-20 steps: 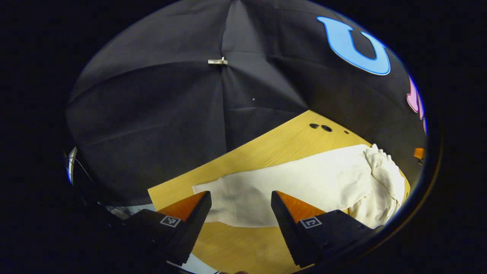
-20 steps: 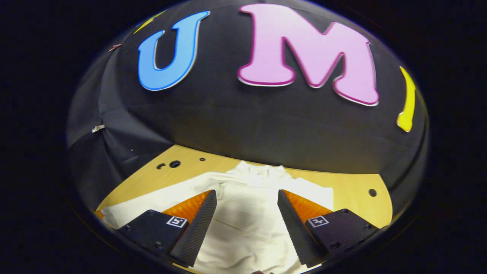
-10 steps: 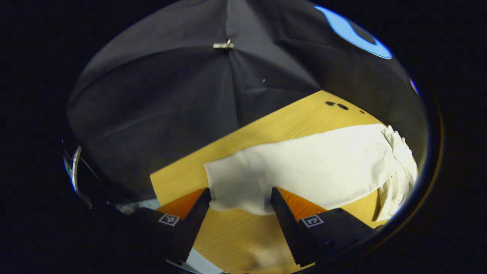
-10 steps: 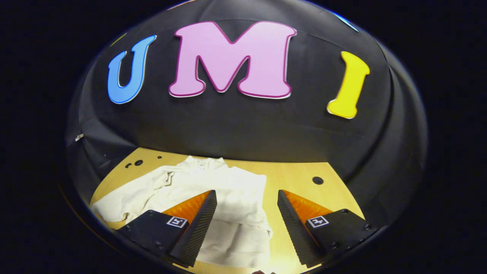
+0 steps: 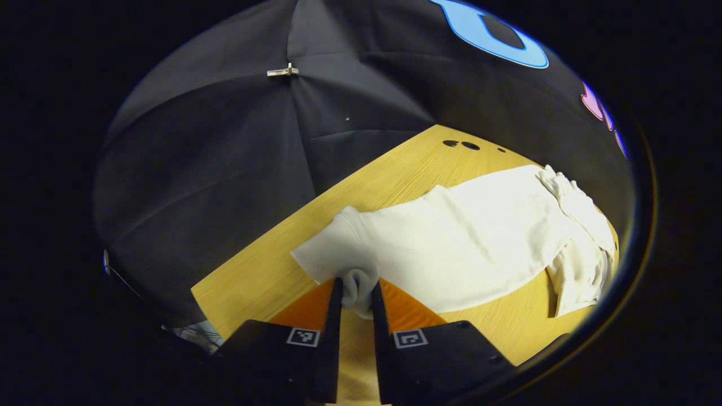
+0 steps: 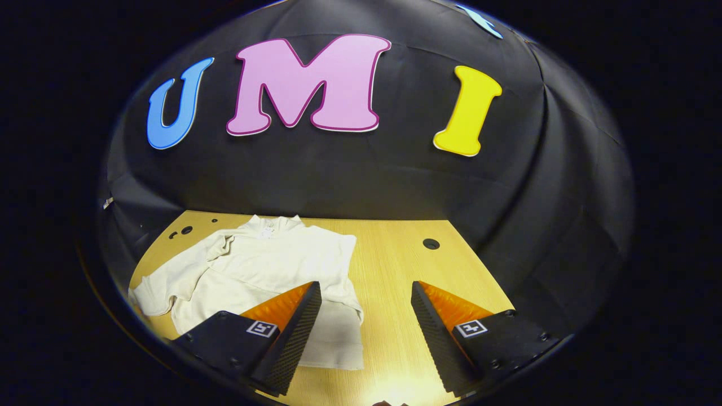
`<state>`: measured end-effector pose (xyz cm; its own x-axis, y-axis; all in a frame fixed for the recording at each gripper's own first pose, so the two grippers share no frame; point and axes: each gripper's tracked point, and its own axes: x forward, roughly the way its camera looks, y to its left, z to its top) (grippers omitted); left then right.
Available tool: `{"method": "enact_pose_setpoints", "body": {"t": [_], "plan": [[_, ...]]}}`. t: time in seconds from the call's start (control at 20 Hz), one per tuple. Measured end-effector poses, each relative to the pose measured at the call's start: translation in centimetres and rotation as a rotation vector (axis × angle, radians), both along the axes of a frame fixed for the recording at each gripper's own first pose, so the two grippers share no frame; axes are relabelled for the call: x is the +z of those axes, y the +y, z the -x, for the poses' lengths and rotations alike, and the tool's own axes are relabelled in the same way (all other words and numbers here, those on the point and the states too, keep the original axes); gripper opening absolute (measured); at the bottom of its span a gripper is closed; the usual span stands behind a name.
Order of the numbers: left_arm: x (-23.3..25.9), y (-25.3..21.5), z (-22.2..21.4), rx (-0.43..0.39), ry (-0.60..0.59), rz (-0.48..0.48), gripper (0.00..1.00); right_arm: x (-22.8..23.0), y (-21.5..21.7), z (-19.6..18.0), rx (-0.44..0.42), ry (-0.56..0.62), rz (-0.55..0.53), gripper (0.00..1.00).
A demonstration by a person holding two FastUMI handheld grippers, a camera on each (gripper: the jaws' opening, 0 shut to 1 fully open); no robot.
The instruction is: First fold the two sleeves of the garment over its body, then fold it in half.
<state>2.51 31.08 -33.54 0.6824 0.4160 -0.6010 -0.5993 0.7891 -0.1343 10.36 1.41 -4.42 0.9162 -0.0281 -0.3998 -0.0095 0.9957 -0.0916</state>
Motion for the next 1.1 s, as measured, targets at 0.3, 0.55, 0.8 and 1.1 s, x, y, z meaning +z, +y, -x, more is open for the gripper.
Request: {"method": "enact_pose_setpoints", "body": {"t": [0.3,0.55,0.8,1.1], "plan": [[0.6,-0.7,-1.4,-0.022,-0.065,0.100,0.10,-0.5,-1.6,2.8,-0.032,-0.001,-0.023,0.98],[1.5,-1.7,-2.2,0.024,-0.072,0.149,0.06,-2.2,-2.2,2.5,0.004,0.037,-0.013,0.98],[6.0,-1.6,-4.7,0.034,-0.122,0.123,0.06,-2.7,-2.3,2.1,0.049,0.027,0.006,0.98],[11.8,-2.9,-11.1,-0.009,-0.159,0.077,0.07,-4.9,-3.2,1.9,0.040,0.050,-0.009,0.98]]}}
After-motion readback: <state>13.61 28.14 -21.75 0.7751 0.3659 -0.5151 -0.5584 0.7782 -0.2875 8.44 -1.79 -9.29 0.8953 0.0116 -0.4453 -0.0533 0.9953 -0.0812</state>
